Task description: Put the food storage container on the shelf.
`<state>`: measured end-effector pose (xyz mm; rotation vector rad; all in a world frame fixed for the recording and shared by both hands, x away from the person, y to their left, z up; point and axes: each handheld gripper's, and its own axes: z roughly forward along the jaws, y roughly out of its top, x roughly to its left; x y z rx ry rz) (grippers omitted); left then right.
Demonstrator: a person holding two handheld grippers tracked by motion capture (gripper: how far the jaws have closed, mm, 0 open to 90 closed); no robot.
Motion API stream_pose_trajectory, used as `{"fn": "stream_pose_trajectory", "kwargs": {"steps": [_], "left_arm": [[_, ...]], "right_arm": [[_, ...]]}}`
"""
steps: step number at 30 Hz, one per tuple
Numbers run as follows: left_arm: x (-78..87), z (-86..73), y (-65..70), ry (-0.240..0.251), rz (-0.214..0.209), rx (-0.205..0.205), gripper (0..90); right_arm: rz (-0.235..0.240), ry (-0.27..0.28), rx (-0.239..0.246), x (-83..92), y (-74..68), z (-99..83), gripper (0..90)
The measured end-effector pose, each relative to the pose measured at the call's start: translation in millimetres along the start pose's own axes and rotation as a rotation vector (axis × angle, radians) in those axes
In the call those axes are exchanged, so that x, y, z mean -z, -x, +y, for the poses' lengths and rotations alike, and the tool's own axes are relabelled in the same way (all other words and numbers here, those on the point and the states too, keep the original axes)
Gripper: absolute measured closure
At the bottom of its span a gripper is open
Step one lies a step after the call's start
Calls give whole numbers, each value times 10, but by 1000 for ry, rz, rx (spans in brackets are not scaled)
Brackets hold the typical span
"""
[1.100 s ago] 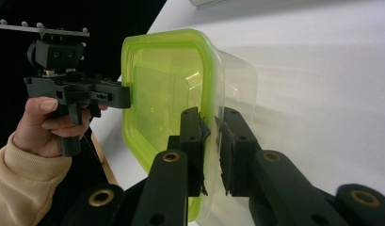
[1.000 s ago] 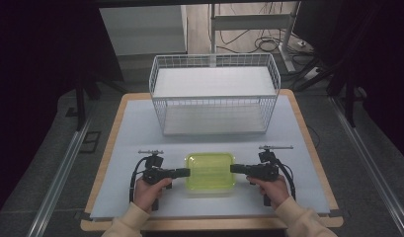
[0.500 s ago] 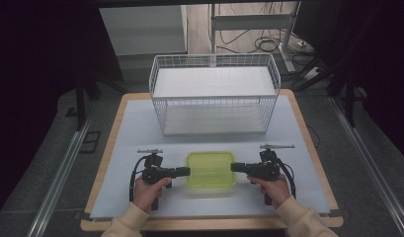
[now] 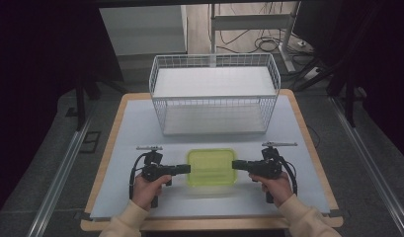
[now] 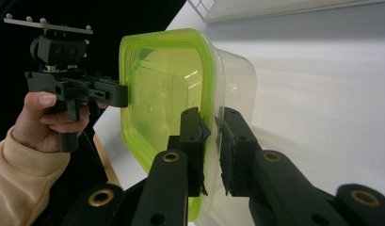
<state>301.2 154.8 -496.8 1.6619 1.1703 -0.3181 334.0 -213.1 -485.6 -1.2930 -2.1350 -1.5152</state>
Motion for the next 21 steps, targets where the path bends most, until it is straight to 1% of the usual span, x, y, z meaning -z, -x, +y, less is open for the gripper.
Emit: {"fn": "stream_pose_trajectory", "kwargs": {"steps": [1, 3, 5, 13, 14, 15, 17, 21], "left_arm": [[1, 37, 24, 6, -6, -5, 808], [-2, 55, 34, 6, -5, -9, 807], [-5, 90, 49, 11, -9, -12, 808], [32, 245, 139, 28, -9, -31, 808], [32, 245, 139, 28, -9, -31, 808], [42, 279, 158, 28, -6, -37, 809], [48, 294, 168, 30, -4, -40, 809], [74, 364, 206, 37, -6, -55, 809]], "right_arm": [[1, 6, -3, 23, -1, 25, 804], [1, 12, -4, 37, -4, 40, 804], [-5, 19, 9, 75, -24, 90, 804], [-11, 42, 26, 141, -87, 211, 805], [-11, 42, 26, 141, -87, 211, 805], [-10, 47, 31, 156, -104, 244, 805], [-11, 44, 33, 163, -114, 259, 804], [-10, 58, 42, 195, -151, 325, 805]]}}
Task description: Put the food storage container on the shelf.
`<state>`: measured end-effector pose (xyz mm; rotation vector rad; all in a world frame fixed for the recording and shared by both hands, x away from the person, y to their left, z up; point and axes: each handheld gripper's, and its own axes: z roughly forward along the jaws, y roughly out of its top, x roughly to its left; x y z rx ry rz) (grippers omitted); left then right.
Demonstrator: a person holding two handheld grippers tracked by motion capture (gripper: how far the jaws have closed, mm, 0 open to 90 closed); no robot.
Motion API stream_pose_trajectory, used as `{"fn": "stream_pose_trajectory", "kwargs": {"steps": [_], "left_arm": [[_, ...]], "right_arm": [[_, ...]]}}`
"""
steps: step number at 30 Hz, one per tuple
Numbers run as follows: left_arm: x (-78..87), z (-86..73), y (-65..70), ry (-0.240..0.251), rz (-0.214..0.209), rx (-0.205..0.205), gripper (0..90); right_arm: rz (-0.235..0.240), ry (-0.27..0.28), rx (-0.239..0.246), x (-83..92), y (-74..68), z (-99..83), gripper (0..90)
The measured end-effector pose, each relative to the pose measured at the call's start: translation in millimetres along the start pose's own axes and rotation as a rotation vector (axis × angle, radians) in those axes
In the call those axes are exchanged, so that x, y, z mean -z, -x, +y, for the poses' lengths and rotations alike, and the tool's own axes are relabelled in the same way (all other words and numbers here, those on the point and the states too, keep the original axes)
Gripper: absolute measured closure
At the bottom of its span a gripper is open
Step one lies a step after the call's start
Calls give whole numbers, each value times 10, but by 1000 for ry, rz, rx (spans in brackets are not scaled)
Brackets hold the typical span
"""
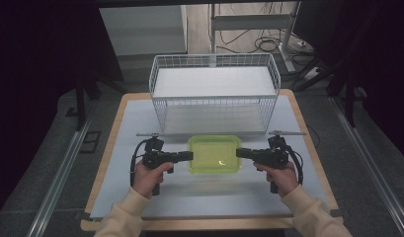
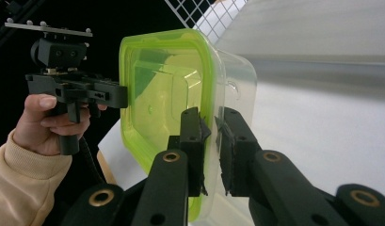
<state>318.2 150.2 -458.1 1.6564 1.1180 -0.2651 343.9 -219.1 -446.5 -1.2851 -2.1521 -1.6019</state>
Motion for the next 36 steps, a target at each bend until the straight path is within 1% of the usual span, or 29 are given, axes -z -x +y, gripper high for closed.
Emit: {"fn": "stream_pose_trajectory", "kwargs": {"steps": [3, 6, 8, 11, 12, 17, 18, 21, 23, 27, 28, 31, 36], "left_arm": [[10, 29, 12, 2, 2, -3, 809], [42, 91, 39, 8, -1, -11, 809], [49, 104, 48, 11, 0, -8, 809], [73, 148, 69, 15, 1, -18, 810], [79, 162, 79, 18, 1, -15, 810], [117, 235, 117, 26, -2, -27, 810], [125, 252, 129, 28, 1, -33, 811], [155, 313, 161, 37, 2, -47, 810], [181, 374, 193, 43, 3, -52, 811], [213, 429, 217, 47, 2, -54, 813], [227, 451, 231, 51, 2, -55, 813], [243, 486, 247, 55, -2, -54, 813], [281, 598, 283, 58, 2, -66, 813]], "right_arm": [[0, 1, -1, 7, -13, 26, 804], [0, 8, 10, 19, -47, 88, 804], [0, 11, 14, 23, -59, 105, 804], [-2, 18, 31, 41, -107, 171, 804], [-3, 19, 36, 45, -118, 187, 804], [-4, 25, 53, 66, -161, 254, 804], [-7, 29, 58, 78, -184, 293, 804], [-6, 34, 65, 87, -204, 337, 804], [-7, 42, 83, 101, -239, 410, 803], [-11, 47, 93, 115, -281, 474, 803], [-10, 49, 99, 121, -307, 514, 803], [-9, 50, 101, 127, -322, 544, 804], [-15, 57, 115, 141, -373, 649, 804]]}}
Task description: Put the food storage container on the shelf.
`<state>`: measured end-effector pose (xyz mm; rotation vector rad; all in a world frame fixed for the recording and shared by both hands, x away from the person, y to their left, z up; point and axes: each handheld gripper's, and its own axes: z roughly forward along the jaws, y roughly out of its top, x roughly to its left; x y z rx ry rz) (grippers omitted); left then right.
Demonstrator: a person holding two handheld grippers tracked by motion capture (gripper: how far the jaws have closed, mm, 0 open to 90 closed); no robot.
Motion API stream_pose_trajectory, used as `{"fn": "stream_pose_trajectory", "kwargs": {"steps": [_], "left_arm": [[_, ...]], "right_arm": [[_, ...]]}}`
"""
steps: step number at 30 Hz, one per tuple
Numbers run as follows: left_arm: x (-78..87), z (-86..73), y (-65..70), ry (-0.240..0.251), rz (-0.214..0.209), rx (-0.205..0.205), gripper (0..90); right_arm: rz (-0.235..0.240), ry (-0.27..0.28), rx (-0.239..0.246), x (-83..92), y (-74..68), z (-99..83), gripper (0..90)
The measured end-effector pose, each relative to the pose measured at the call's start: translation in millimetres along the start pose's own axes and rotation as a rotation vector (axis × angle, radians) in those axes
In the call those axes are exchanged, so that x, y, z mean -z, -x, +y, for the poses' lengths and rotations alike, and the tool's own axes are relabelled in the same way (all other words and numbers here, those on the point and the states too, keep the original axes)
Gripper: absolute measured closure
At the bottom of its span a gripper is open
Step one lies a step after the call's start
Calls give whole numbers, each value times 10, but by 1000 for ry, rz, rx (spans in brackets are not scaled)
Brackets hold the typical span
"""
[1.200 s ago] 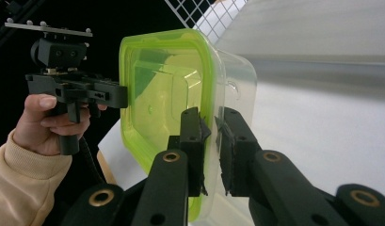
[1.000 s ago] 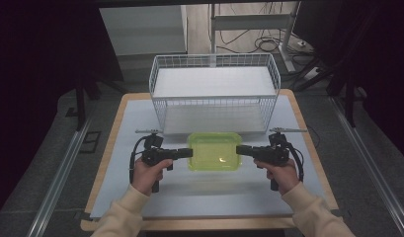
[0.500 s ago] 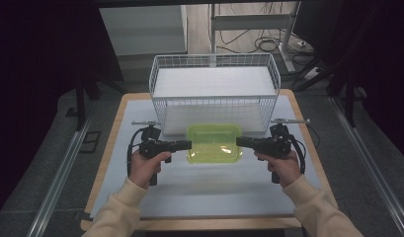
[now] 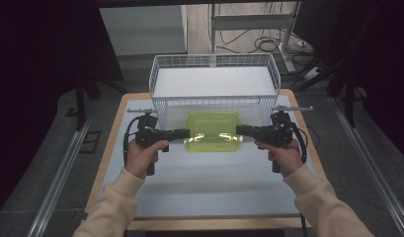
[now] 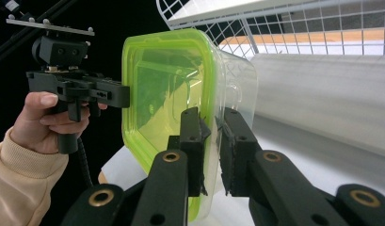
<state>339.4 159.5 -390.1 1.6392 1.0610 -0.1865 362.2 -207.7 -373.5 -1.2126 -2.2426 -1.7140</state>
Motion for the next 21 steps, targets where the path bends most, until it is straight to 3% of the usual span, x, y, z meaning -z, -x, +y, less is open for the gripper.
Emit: {"fn": "stream_pose_trajectory", "kwargs": {"steps": [21], "left_arm": [[46, 438, 73, 24, 2, -25, 814]], "right_arm": [[-8, 21, 42, 45, -55, 468, 804]]}}
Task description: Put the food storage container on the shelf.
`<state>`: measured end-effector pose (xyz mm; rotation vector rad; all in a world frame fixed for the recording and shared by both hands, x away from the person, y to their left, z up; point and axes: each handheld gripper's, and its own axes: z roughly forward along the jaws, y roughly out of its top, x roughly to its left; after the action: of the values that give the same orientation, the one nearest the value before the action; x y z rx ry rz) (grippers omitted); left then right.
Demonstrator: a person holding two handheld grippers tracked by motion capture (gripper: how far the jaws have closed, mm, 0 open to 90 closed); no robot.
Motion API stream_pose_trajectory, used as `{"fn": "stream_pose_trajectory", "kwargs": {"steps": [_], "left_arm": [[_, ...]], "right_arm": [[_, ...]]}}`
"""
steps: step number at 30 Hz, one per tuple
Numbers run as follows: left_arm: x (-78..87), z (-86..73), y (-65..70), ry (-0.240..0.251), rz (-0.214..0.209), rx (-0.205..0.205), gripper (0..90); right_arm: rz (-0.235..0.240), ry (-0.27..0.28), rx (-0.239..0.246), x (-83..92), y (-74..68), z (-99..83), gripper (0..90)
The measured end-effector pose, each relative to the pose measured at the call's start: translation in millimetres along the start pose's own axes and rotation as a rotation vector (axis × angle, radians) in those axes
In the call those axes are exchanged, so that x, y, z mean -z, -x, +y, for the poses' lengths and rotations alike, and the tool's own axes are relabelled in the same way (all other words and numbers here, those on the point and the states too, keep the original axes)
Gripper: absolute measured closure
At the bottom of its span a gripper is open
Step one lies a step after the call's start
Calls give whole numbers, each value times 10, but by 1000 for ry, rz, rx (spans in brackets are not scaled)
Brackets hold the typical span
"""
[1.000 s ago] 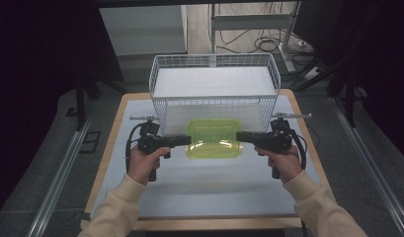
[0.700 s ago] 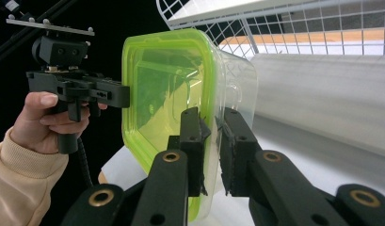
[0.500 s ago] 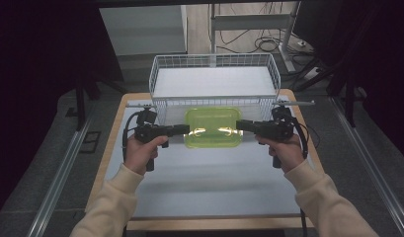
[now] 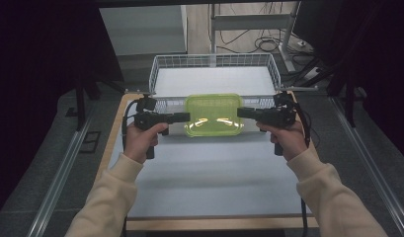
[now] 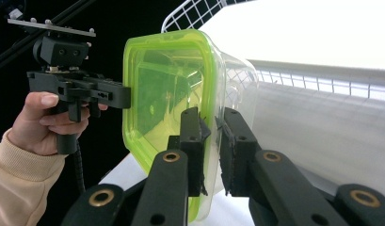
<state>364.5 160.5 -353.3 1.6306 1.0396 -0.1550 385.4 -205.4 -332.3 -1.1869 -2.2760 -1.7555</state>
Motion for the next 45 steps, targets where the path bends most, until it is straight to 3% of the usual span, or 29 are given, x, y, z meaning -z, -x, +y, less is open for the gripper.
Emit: {"fn": "stream_pose_trajectory", "kwargs": {"steps": [15, 22, 30, 38, 45], "left_arm": [[-68, 500, -110, 8, -3, 19, 814], [-169, 742, -198, 0, 28, 6, 814], [-307, 970, -361, -12, 63, 25, 812], [-427, 1083, -549, -13, 93, 61, 809], [-482, 1116, -656, -5, 89, 86, 806]], "right_arm": [[-26, 13, 4, -30, 63, 471, 802], [-46, 27, -27, -131, 255, 673, 803], [-80, 36, -63, -252, 414, 800, 803], [-117, 32, -103, -437, 572, 868, 801], [-129, 27, -123, -522, 648, 891, 798]]}}
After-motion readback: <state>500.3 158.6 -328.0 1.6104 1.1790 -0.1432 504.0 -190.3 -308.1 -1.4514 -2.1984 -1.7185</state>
